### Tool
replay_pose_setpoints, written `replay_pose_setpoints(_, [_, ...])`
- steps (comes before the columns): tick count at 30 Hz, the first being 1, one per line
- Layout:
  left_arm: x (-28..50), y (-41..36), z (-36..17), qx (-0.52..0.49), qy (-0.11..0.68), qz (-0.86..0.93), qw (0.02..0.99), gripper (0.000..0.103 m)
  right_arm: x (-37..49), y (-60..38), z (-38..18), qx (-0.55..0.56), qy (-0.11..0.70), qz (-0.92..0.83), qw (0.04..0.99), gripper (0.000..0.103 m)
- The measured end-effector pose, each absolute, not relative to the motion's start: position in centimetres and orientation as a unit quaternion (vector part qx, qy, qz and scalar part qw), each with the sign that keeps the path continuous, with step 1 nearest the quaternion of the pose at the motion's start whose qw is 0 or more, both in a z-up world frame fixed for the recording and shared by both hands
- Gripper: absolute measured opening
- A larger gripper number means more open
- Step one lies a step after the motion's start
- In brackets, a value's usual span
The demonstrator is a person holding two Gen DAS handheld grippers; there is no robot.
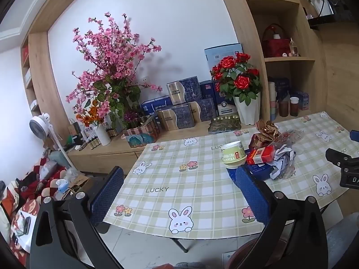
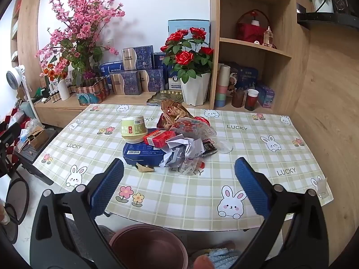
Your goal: Collect trash
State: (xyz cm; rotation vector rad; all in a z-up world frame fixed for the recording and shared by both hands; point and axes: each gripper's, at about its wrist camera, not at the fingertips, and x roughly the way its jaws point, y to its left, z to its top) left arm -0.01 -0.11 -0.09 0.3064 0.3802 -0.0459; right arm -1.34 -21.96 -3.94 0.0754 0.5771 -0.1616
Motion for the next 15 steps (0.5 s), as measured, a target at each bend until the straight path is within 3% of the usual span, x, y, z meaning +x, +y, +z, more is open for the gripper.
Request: replay_pose_setpoints(15, [0.3, 0.0, -0.6, 0.15, 0.2, -0.022, 0.968, 0.098, -1.0, -22.0, -4.0, 0.036, 0.287, -0.078, 0.954, 0.097])
